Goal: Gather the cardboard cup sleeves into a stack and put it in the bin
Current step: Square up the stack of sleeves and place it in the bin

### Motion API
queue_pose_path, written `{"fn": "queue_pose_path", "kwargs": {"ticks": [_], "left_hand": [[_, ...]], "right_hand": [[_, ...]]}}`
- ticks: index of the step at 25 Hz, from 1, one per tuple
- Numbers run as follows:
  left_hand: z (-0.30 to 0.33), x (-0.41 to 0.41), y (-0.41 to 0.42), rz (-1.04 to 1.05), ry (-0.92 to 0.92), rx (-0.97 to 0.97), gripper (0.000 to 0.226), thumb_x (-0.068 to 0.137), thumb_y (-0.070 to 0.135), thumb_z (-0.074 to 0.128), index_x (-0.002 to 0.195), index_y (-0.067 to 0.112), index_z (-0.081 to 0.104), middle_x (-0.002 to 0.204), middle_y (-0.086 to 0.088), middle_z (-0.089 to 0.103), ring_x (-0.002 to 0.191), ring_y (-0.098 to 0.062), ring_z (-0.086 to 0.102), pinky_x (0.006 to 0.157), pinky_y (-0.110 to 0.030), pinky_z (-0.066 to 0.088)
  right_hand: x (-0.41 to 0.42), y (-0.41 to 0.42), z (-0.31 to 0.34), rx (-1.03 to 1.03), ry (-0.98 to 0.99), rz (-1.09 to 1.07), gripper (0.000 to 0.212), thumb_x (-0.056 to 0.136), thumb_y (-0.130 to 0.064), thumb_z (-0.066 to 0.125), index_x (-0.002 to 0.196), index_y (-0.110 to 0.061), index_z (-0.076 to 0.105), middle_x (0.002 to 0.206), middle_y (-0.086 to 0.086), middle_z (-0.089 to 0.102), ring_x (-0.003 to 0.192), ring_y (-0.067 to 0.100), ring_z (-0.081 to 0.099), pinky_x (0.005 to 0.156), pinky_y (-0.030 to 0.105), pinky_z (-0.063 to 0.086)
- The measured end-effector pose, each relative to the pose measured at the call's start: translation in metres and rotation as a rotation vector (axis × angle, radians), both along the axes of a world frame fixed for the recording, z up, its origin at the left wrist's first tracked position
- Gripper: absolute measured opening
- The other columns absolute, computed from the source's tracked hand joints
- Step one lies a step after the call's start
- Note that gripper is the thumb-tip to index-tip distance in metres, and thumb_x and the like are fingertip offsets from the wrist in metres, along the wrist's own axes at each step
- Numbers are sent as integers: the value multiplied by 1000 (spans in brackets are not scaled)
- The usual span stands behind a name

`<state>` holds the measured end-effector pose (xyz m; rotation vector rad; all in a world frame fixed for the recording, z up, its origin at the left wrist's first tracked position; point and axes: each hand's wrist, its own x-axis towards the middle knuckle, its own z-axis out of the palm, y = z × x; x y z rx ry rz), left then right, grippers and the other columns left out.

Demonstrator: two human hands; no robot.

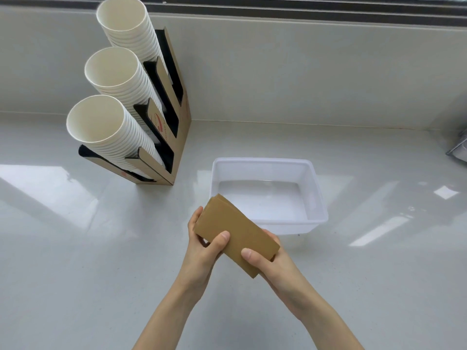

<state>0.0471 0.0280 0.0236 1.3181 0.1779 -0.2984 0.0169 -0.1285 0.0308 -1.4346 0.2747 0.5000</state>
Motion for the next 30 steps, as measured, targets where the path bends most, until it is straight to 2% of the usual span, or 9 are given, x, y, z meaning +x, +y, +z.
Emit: {"fn": "queue_pose_path", "kwargs": {"ticks": [3,7,11,15,19,22,25,28,30], "left_hand": [[2,4,6,-19,17,14,98,49,42,68,136,25,25,130,-9,50,112,-22,55,73,-23,56],[4,5,8,-83,26,51,98,49,46,68,135,23,29,133,-6,49,118,-21,53,82,-27,54],[10,6,3,-136,15,123,95,50,48,68,135,24,32,133,-2,51,114,-20,56,98,-43,47],[16,9,2,-160,-6,185,84,51,52,67,127,26,43,125,2,56,105,-13,62,95,-39,51],[21,17,4,-190,-12,229,74,53,56,65,121,32,48,121,3,60,107,-12,61,96,-38,50],[28,29,4,-187,-24,245,73,53,57,63,121,32,49,119,4,62,107,-12,60,94,-36,51],[36,45,4,-198,-51,258,64,63,55,65,121,33,48,118,9,61,104,-5,61,88,-27,53],[37,63,6,-144,-41,255,50,82,41,54,129,28,42,120,8,58,108,-6,59,88,-27,53],[34,74,11,-61,-24,279,41,88,28,49,129,22,44,118,4,56,107,-9,57,87,-27,51]], "right_hand": [[7,-9,13,-84,-4,77,82,60,-56,65,131,-33,31,125,-12,52,110,-5,52,84,20,43],[20,-12,29,-121,-36,111,82,68,-60,62,137,-34,27,123,-15,50,109,-11,47,78,16,42],[27,-2,33,-144,-44,146,74,71,-51,66,134,-36,31,121,-12,54,108,3,57,76,20,48],[31,-1,28,-136,-13,116,76,65,-50,64,133,-39,32,120,-2,59,106,16,62,84,34,54],[38,3,27,-99,6,89,72,65,-47,65,130,-36,37,116,3,64,101,19,67,90,46,55],[47,6,30,-75,-14,32,72,64,-44,64,131,-33,39,114,4,66,100,19,67,90,42,54],[61,4,35,-62,-28,-1,70,64,-42,62,129,-30,41,107,1,67,94,17,67,76,32,56],[84,-2,35,-58,-27,-65,61,73,-38,65,128,-23,44,97,-5,66,82,10,66,60,22,52],[102,-7,34,-49,-7,-142,52,83,-32,61,129,-18,43,96,-5,62,81,12,62,59,25,49]]}}
